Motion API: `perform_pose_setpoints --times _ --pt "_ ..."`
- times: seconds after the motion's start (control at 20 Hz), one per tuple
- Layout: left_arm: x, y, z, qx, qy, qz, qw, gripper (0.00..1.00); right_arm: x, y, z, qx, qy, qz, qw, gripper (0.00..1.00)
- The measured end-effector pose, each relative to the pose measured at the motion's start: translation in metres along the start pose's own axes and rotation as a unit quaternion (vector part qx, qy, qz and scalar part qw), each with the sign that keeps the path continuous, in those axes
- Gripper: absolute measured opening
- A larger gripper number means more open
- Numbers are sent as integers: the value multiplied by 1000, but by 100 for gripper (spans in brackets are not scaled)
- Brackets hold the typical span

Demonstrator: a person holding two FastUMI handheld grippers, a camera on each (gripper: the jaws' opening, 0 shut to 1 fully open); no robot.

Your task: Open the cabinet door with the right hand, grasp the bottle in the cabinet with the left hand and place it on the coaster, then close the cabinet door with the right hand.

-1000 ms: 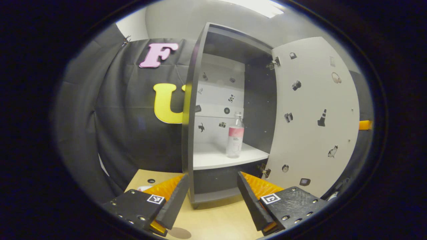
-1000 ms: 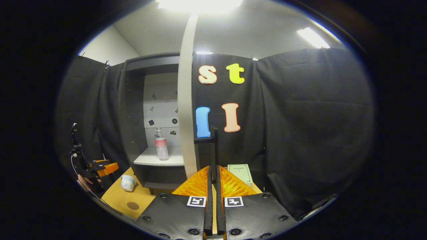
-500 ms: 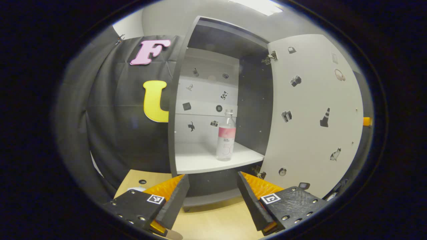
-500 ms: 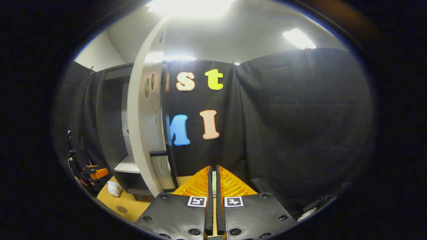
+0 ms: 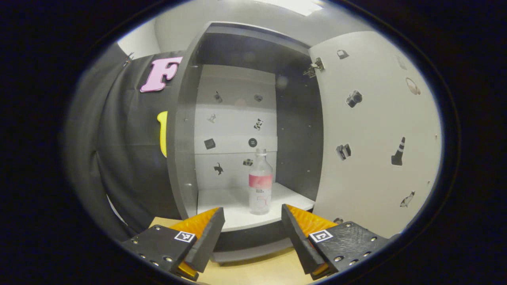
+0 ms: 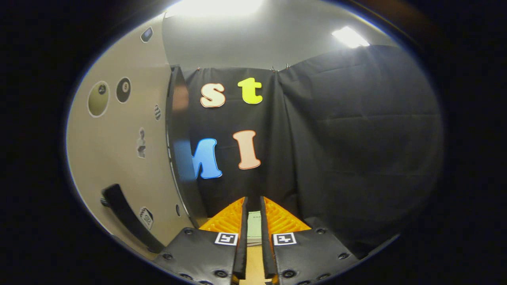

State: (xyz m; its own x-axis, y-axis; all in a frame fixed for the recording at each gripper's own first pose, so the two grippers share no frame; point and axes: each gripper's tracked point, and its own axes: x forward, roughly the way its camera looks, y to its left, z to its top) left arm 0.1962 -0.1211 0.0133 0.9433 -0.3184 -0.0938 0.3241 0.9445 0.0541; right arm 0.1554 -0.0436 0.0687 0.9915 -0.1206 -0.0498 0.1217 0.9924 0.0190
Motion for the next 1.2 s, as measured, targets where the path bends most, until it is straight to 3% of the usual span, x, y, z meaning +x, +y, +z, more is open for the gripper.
perform_pose_setpoints --times 0.05,0.1,0.15,0.2,0.25,0.3,0.4,0.45,0.6,0.7,0.75,0.8,1.0,1.2 --pt "9 -2 5 7 -4 1 1000 87 8 -5 -4 3 3 -1 1000 27" --pt "22 -6 7 13 -7 1 1000 87 20 -9 -3 7 3 -1 1000 29" --pt "34 -10 7 19 -6 0 1000 87 28 -11 -2 14 1 2 1000 48" --pt "50 -14 2 22 -3 1 1000 89 36 -13 -5 22 0 5 1000 54" --pt "63 -17 -4 21 2 3 1000 87 44 -15 -10 29 6 8 1000 66" --pt "74 -22 -7 17 2 2 1000 87 51 -20 -17 34 17 6 999 67" --pt "92 -32 -4 6 -8 -6 1000 87 63 -27 -25 42 30 3 999 84" --pt "101 -35 -3 3 -10 -7 1000 87 68 -32 -25 46 33 -1 998 99" --pt "124 -24 4 14 -25 16 999 87 84 -40 -30 53 34 -2 998 98" --pt "137 -17 -1 23 -21 25 999 87 90 -32 -30 55 36 25 997 98" --pt "143 -16 -2 22 -21 25 999 87 94 -30 -28 56 35 35 997 93" --pt "148 -15 -4 17 -20 23 999 90 97 -32 -26 52 32 40 997 98" --pt "167 -11 3 7 -38 20 999 89 110 -37 -24 29 31 41 998 98" --pt "185 -15 -3 -3 -30 5 1000 88 116 -26 -23 44 37 67 996 98"
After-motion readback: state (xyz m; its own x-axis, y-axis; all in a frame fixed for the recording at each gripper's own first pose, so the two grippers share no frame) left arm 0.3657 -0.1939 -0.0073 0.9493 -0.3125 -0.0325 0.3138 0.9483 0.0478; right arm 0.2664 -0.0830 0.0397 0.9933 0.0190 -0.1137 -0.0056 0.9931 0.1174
